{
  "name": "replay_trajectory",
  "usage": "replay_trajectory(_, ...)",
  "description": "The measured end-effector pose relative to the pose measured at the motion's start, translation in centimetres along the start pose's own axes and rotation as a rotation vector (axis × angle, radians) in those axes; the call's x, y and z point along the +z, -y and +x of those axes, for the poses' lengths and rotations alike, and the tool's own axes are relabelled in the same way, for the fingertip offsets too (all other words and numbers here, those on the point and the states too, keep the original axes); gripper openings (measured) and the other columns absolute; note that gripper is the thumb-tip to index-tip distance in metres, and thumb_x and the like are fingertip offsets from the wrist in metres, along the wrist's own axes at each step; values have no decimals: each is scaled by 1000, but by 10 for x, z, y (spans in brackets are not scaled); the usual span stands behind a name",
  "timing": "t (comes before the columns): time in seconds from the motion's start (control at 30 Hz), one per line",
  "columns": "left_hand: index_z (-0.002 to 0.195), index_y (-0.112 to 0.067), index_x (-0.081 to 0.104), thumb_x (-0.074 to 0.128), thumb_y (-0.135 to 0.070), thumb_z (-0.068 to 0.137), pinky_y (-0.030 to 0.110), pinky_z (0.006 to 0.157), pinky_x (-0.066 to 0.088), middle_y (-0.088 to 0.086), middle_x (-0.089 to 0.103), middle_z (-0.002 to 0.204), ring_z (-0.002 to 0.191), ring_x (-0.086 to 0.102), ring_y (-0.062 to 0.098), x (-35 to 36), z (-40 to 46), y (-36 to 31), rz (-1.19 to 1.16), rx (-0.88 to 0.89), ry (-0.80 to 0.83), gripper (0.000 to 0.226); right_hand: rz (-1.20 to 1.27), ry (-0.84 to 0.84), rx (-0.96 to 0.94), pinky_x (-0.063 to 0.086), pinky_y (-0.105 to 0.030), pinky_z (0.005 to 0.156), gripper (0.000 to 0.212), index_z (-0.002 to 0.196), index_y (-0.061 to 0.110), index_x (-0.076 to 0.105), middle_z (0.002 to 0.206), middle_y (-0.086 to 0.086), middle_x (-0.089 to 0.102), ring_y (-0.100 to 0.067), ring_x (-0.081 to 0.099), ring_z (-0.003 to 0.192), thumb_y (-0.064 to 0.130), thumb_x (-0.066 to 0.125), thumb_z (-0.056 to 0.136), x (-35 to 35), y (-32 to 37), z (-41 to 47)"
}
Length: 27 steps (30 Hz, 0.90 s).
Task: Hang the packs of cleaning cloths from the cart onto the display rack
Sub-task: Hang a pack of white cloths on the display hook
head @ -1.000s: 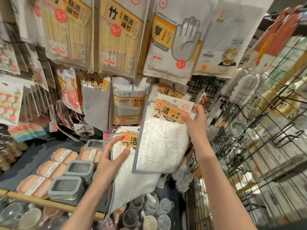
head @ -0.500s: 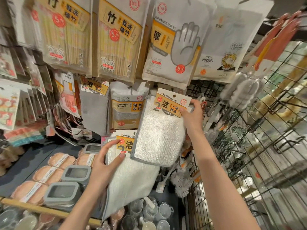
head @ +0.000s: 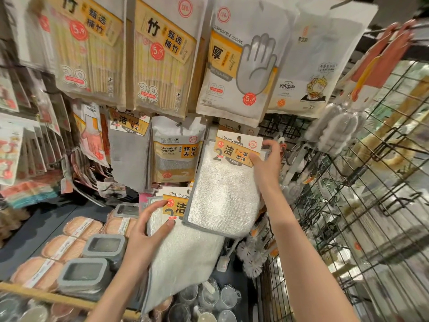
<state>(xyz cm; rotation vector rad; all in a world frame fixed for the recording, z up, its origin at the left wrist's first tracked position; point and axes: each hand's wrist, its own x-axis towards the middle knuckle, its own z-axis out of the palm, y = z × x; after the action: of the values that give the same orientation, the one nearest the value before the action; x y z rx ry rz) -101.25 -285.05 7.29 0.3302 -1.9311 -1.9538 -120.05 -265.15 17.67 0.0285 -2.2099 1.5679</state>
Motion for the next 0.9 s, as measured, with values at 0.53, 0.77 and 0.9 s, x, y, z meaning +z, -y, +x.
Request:
replay_trajectory(0.53, 114, -29, 62, 69, -8, 84, 27, 97, 33, -46, 56, 104, 100, 44, -30, -10, 1, -3, -64, -4, -33, 37, -221, 206, -17, 25, -14, 95, 32, 115, 16, 61, 127, -7, 44, -18, 45, 119, 0, 49, 91, 16, -5, 31)
replay_trajectory(0.77, 110, -38, 64, 71, -12, 84, 40, 109, 36, -34, 60, 113, 120, 49, -4, -12, 4, -3, -100, -15, -49, 38, -223, 305, 52, 15, -19, 106, 45, 133, 23, 52, 151, -9, 13, -19, 14, 142, 14, 61, 89, 9, 1, 19)
replay_trajectory(0.9, 113, -30, 63, 70, -8, 84, 23, 97, 36, -47, 56, 101, 101, 45, -28, -5, 1, -5, -73, 40, -32, 38, -227, 282, 22, 14, -20, 104, 39, 126, 22, 55, 151, -7, 12, -21, 15, 141, 20, 64, 88, -1, -1, -8)
